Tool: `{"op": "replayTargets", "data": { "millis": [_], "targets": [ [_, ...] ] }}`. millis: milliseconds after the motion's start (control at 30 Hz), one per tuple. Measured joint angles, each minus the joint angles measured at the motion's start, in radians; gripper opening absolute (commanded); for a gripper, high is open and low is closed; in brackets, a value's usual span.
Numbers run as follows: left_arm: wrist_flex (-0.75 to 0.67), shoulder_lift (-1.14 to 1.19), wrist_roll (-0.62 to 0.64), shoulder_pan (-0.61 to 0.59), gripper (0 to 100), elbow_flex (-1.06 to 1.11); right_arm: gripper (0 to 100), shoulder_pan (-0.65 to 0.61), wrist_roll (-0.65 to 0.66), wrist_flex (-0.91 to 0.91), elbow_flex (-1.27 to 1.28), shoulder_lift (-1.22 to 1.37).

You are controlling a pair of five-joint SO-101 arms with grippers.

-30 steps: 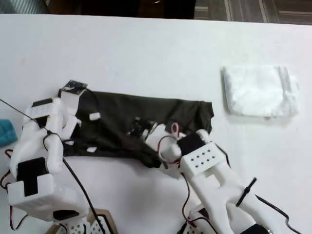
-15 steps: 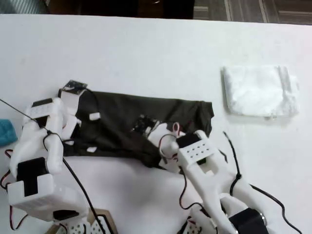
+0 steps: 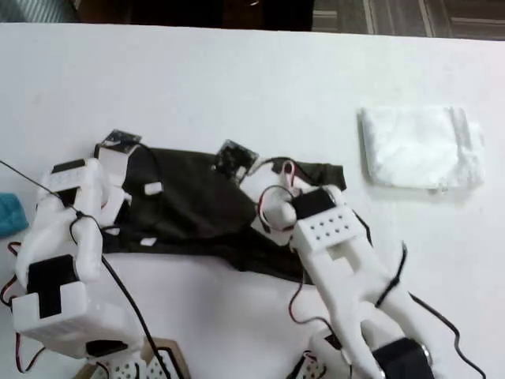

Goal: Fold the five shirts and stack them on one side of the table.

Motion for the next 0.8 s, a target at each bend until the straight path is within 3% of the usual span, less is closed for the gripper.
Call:
{"op": "replayTargets", "data": {
  "millis": [467,700,800],
  "targets": [
    [0.0,0.0,0.0,0.0,3,0.0,2.2,0.051,0.002,0.025,-0.489,0.574],
    [0.0,0.0,0.0,0.0,3,0.0,2.6,0.11,0.002,0.213,-0.766,0.667],
    [0.0,0.0,0.0,0.0,3,0.0,10.4,0.118,0.002,0.301,-0.858,0.667]
  ]
}}
